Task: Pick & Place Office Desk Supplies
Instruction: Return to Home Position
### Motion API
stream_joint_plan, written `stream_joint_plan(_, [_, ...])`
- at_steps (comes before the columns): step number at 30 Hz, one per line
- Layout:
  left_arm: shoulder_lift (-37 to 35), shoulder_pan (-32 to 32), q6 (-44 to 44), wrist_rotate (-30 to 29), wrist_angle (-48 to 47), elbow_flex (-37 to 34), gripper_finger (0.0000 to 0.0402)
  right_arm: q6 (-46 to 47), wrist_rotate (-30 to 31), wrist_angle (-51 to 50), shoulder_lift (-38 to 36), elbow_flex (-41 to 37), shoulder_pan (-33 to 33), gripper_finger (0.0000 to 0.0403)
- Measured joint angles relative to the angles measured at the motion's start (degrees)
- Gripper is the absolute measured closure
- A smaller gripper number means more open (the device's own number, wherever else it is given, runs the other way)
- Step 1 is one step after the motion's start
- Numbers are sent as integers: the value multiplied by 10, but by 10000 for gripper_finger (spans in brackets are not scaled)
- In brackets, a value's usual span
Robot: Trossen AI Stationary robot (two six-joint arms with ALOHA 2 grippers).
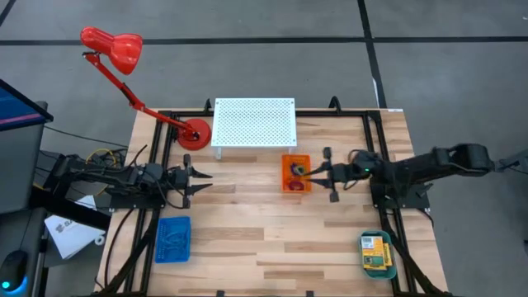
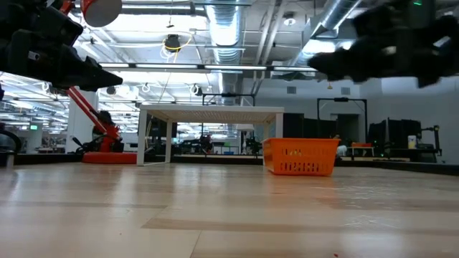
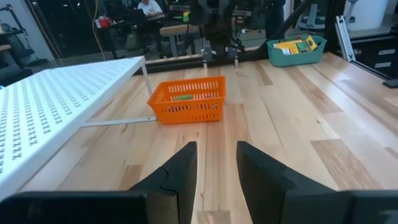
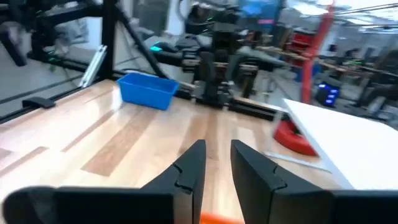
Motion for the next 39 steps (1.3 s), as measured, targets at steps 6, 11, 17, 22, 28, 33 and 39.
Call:
stream_joint_plan(6, [7, 0, 0, 0, -1, 0, 296, 30, 31, -4, -143, -103, 7, 330])
stream_joint_plan(11, [8, 0, 0, 0, -1, 0, 296, 52, 35, -124, -248, -108, 7, 330])
stream_joint_plan(17, [8, 0, 0, 0, -1, 0, 296, 64, 48, -230, -360, -108, 7, 330])
stream_joint_plan(22, [8, 0, 0, 0, -1, 0, 296, 81, 76, -343, -447, -109, 7, 330])
stream_joint_plan(28, [8, 0, 0, 0, -1, 0, 296, 99, 88, -456, -538, -109, -2, 330])
stream_joint_plan(33, [8, 0, 0, 0, -1, 0, 296, 118, 88, -493, -590, -109, -12, 330])
stream_joint_plan(39, [8, 0, 0, 0, -1, 0, 296, 140, 91, -495, -609, -109, -22, 330])
